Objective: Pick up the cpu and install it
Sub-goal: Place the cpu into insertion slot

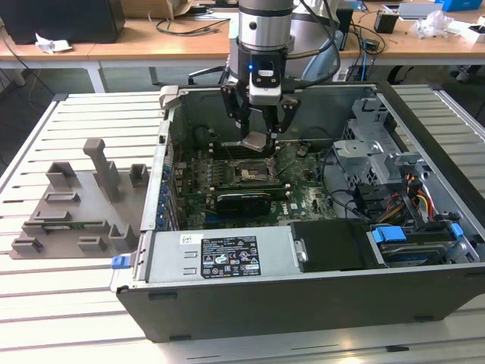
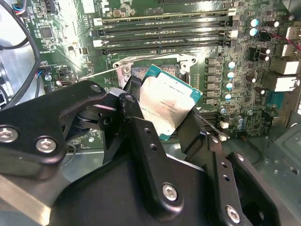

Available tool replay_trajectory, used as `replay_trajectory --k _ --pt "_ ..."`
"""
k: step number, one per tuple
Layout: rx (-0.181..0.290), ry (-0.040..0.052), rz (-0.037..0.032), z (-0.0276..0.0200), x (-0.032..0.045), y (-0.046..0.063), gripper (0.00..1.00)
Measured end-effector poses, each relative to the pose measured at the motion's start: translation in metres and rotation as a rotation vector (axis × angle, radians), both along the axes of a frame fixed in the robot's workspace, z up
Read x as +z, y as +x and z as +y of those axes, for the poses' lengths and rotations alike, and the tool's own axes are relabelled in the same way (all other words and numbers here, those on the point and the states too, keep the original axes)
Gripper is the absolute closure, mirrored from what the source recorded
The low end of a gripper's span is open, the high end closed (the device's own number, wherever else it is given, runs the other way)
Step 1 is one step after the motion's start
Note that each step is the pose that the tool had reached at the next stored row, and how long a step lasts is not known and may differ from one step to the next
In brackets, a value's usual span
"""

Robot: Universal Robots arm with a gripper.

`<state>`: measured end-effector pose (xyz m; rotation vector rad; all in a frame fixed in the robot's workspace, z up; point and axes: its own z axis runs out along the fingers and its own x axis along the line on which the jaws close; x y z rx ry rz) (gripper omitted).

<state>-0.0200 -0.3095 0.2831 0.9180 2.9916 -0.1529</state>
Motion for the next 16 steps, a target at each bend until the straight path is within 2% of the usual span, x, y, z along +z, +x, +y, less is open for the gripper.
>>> replay_trajectory --k 16 --pt "-0.081 -0.0041 0.0001 0.0000 -0.0001 0.0000 0.45"
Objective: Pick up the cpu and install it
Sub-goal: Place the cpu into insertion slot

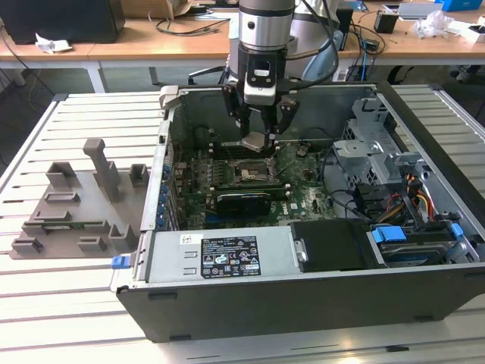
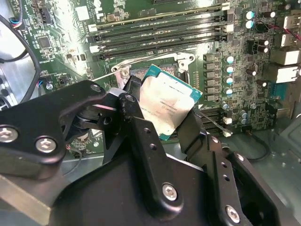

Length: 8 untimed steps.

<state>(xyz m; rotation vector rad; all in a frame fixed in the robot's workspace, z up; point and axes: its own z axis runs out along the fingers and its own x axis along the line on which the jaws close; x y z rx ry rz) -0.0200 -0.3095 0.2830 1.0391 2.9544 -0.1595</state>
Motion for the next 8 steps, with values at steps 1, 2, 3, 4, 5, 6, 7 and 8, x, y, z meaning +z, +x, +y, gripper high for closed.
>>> replay_trajectory --k 1,2,3,4,5,6,7,8 --pt "-0.005 -0.0003 0.0000 0.0000 0.0000 0.0000 0.45" --pt "-0.011 -0.0007 0.0000 0.0000 0.0000 0.0000 0.45" --pt "-0.016 -0.0011 0.0000 0.0000 0.0000 0.0000 0.45" --pt "-0.022 -0.0016 0.0000 0.0000 0.0000 0.0000 0.45" --pt "-0.037 -0.0022 0.0000 0.0000 0.0000 0.0000 0.45" --pt "-0.051 -0.0028 0.0000 0.0000 -0.0001 0.0000 0.45" --pt "-0.060 -0.0030 0.0000 0.0000 -0.0001 0.0000 0.45" --pt "-0.069 -0.0032 0.0000 0.0000 -0.0001 0.0000 0.45"
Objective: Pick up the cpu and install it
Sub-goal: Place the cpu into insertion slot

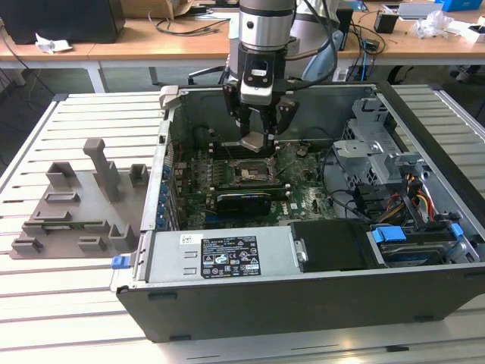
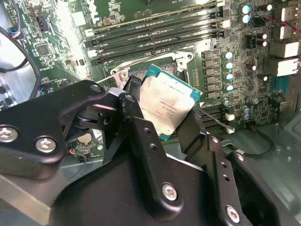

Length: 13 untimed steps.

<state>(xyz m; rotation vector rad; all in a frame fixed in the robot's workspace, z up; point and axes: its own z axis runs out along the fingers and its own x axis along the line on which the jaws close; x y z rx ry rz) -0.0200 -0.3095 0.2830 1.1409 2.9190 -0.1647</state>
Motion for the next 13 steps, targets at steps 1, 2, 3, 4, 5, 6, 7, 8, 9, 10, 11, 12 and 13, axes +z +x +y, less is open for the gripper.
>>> replay_trajectory --k 1,2,3,4,5,6,7,8,9,10,11,12,13 --pt "-0.011 -0.0002 0.0000 0.0000 0.0000 0.0000 0.45" --pt "-0.018 -0.0004 0.0000 0.0000 0.0000 0.0000 0.45" --pt "-0.031 -0.0008 -0.0001 0.0000 -0.0001 0.0000 0.45" --pt "-0.040 -0.0010 -0.0001 0.0000 -0.0001 0.0000 0.45" --pt "-0.053 -0.0013 0.0000 0.0000 -0.0001 0.0000 0.45" --pt "-0.071 -0.0015 0.0000 0.0000 -0.0002 0.0000 0.45" --pt "-0.088 -0.0017 0.0000 0.0000 -0.0003 0.0000 0.45" --pt "-0.114 -0.0024 0.0000 0.0000 -0.0004 0.0000 0.45" --pt "-0.133 -0.0031 0.0000 0.0000 -0.0004 0.0000 0.45" --pt "-0.146 -0.0036 0.0000 0.0000 -0.0005 0.0000 0.45" --pt "-0.164 -0.0044 -0.0001 0.0000 -0.0005 0.0000 0.45" --pt "-0.180 -0.0050 0.0000 0.0000 -0.0006 0.0000 0.45" --pt "-0.192 -0.0056 -0.0001 0.0000 -0.0007 0.0000 0.45"
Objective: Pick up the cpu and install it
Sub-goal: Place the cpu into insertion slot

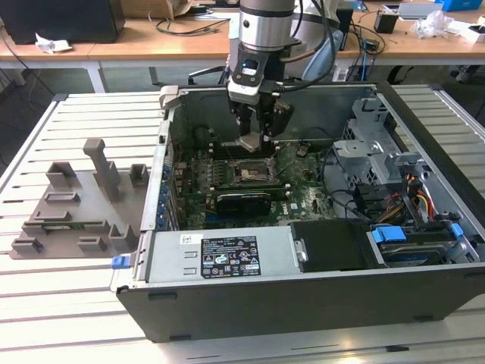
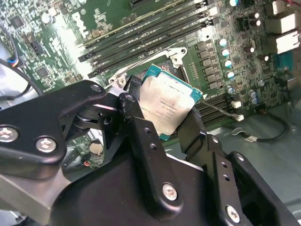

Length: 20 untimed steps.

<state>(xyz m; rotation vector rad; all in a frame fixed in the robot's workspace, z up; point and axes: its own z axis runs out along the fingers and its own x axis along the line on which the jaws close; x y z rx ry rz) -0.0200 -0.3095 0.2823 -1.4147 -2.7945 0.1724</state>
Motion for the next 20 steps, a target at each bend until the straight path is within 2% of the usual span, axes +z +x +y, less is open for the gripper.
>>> replay_trajectory --k 20 --pt "-0.279 -0.0027 0.0001 0.0000 -0.0015 0.0000 0.45"
